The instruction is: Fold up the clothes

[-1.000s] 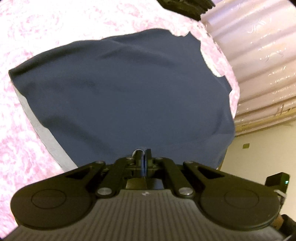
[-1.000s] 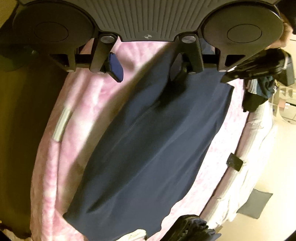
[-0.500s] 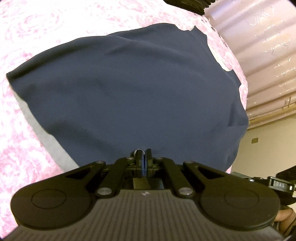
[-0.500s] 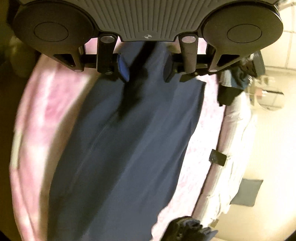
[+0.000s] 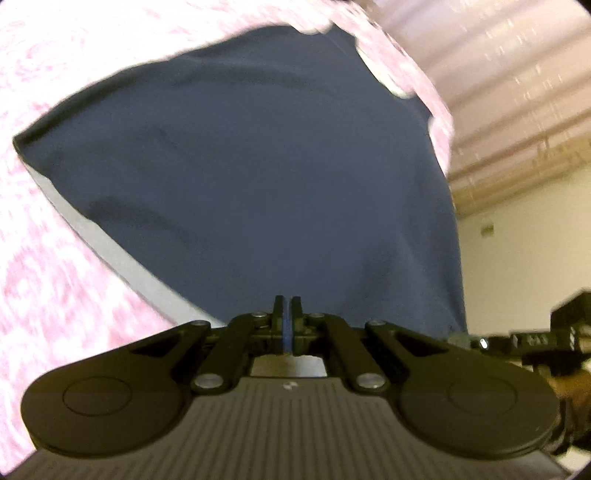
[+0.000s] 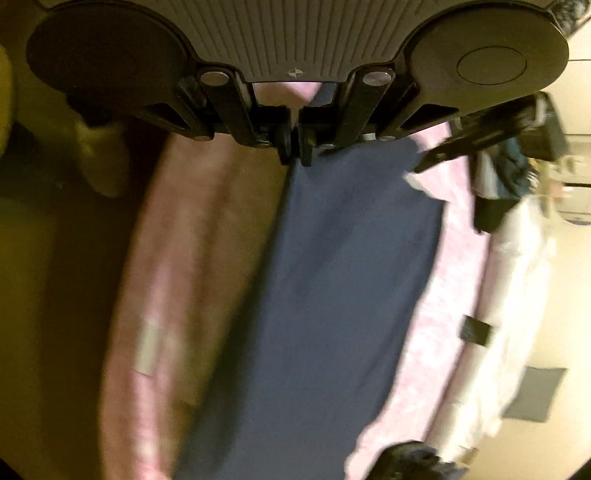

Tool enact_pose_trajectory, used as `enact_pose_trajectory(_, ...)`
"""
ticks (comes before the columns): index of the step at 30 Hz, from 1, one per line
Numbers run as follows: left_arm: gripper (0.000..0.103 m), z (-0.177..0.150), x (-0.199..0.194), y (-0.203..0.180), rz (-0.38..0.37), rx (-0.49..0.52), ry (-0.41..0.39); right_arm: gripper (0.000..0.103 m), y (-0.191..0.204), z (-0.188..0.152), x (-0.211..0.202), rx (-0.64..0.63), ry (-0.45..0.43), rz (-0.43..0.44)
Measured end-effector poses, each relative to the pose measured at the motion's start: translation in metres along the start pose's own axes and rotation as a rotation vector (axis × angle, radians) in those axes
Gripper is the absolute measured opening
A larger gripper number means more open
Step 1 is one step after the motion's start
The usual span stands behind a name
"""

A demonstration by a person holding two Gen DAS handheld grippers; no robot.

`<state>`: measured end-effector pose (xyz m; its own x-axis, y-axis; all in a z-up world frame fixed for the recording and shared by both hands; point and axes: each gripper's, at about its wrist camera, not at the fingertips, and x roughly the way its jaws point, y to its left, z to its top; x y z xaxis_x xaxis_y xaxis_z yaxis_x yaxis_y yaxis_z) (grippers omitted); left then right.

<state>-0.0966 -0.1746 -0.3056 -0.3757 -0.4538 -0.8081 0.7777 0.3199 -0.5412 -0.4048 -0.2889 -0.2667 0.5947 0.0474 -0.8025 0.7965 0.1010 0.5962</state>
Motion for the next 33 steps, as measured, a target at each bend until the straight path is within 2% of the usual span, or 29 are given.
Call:
enact_pose_trajectory(4, 0.0, -0.027, 0.006, -0.019, -0.002, 0.049, 0.064, 0.003, -0.016, -0.006, 0.014, 0.007, 0.031, -0.07)
enact_pose_trajectory(5, 0.0, -0.033, 0.008, -0.023, -0.003, 0.056, 0.073, 0.01, -0.016, -0.007, 0.014, -0.002, 0.02, -0.078)
enact_pose_trajectory(6, 0.001, -0.038, 0.01, -0.025, -0.005, 0.057, 0.079, 0.036, -0.017, -0.008, 0.014, -0.011, 0.009, -0.087)
enact_pose_trajectory(8, 0.001, -0.046, 0.013, -0.027, -0.019, 0.037, 0.086, 0.068, -0.02, -0.008, 0.011, -0.011, -0.027, -0.102)
enact_pose_trajectory(10, 0.003, -0.05, 0.014, -0.026, -0.018, 0.011, 0.081, 0.068, -0.021, -0.006, 0.006, -0.019, -0.047, -0.097)
enact_pose_trajectory(12, 0.011, -0.049, 0.012, -0.021, 0.001, 0.001, 0.067, 0.068, -0.02, -0.002, 0.002, -0.027, -0.06, -0.084)
enact_pose_trajectory(13, 0.013, -0.047, 0.009, -0.017, 0.013, -0.002, 0.055, 0.068, -0.018, 0.0, 0.0, -0.036, -0.067, -0.079)
enact_pose_trajectory(16, 0.02, -0.034, -0.006, 0.003, 0.078, -0.014, -0.004, 0.068, -0.003, 0.006, -0.004, -0.138, -0.086, -0.077)
enact_pose_trajectory(17, 0.021, -0.029, -0.011, 0.011, 0.105, -0.019, -0.026, 0.068, 0.007, 0.006, -0.004, -0.197, -0.091, -0.078)
enact_pose_trajectory(19, 0.022, -0.016, -0.021, 0.032, 0.158, -0.036, -0.071, 0.068, 0.035, 0.0, 0.001, -0.4, -0.089, -0.083)
enact_pose_trajectory(21, 0.022, -0.003, -0.03, 0.055, 0.206, -0.059, -0.118, 0.068, 0.064, -0.017, 0.013, -0.641, -0.07, -0.096)
enact_pose_trajectory(24, 0.027, 0.018, -0.042, 0.092, 0.252, -0.102, -0.181, 0.068, 0.097, -0.052, 0.039, -0.927, -0.022, -0.106)
enact_pose_trajectory(27, 0.031, 0.036, -0.049, 0.127, 0.272, -0.145, -0.227, 0.068, 0.115, -0.08, 0.063, -1.078, -0.008, -0.122)
enact_pose_trajectory(29, 0.031, 0.047, -0.048, 0.146, 0.272, -0.167, -0.243, 0.068, 0.119, -0.093, 0.077, -1.134, -0.012, -0.162)
enact_pose_trajectory(33, 0.03, 0.057, -0.04, 0.167, 0.201, -0.207, -0.265, 0.068, 0.115, -0.109, 0.096, -1.201, -0.035, -0.264)
